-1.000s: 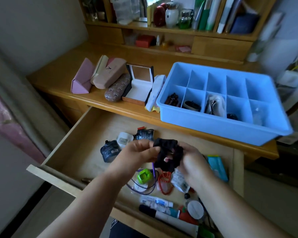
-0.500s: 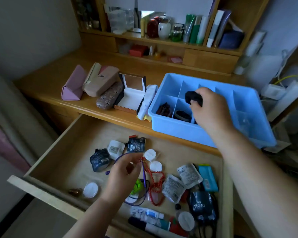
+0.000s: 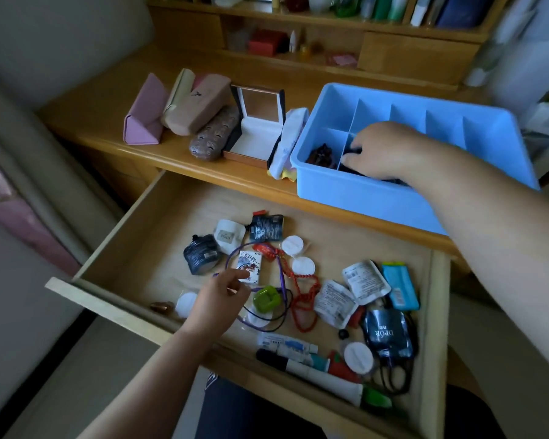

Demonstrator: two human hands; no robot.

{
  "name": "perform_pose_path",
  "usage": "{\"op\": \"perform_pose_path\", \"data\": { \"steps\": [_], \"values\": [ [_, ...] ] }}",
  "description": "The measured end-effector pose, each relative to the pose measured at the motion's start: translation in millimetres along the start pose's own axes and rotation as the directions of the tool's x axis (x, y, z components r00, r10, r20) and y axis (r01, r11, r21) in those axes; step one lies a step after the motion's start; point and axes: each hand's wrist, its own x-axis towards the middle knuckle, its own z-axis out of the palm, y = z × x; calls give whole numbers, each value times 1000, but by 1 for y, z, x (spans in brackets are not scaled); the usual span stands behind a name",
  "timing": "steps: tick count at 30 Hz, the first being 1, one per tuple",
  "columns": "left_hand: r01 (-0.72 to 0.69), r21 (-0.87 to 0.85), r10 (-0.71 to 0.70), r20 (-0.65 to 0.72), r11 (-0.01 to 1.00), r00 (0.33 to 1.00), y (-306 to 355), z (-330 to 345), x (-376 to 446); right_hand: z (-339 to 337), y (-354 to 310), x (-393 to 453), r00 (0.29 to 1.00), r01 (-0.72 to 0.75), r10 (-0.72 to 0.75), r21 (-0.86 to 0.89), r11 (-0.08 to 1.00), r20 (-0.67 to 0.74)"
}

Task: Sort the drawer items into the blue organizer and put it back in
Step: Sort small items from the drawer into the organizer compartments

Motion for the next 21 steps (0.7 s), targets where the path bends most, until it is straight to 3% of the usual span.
{"op": "perform_pose_path", "data": {
  "steps": [3, 5, 7, 8, 9, 10, 11, 12, 14, 16, 17, 19, 21],
  "values": [
    [-101, 85, 90, 132, 991, 987, 6, 0, -5, 17, -2, -23, 999, 41, -41, 26, 999, 16],
    [-217, 118, 167, 334, 969, 928, 16, 6, -9, 26, -5, -32, 999, 36, -37, 41, 999, 20],
    [-325, 183, 173, 561, 928, 810, 27, 20, -14, 28, -2, -38, 973, 141, -128, 53, 989, -192],
    [-385, 238, 153, 643, 892, 750, 31, 28, -16, 30, -1, -44, 905, 231, -198, 46, 972, -377],
    [-447, 292, 134, 695, 845, 706, 34, 37, -17, 34, -1, -53, 792, 330, -266, 18, 944, -550],
    [-506, 331, 130, 724, 796, 678, 36, 46, -19, 40, -3, -65, 669, 419, -319, -15, 908, -671],
    [-560, 353, 145, 738, 750, 660, 38, 54, -21, 49, -6, -80, 598, 492, -367, -35, 870, -713],
    [-609, 367, 174, 742, 703, 648, 39, 61, -22, 63, -9, -96, 590, 558, -419, -26, 829, -690],
    [-684, 424, 219, 733, 593, 644, 41, 69, -22, 97, -10, -123, 684, 623, -497, 73, 779, -534],
    [-678, 503, 203, 703, 536, 682, 41, 70, -17, 134, -4, -143, 809, 583, -548, 180, 792, -211],
    [-634, 526, 178, 673, 567, 718, 39, 67, -13, 151, 1, -150, 835, 543, -550, 177, 821, -15],
    [-508, 561, 112, 592, 654, 798, 34, 57, -3, 183, 14, -161, 811, 489, -499, 114, 865, 306],
    [-396, 590, 35, 528, 703, 848, 25, 43, 9, 203, 22, -165, 769, 505, -463, 23, 863, 441]
  ]
}}
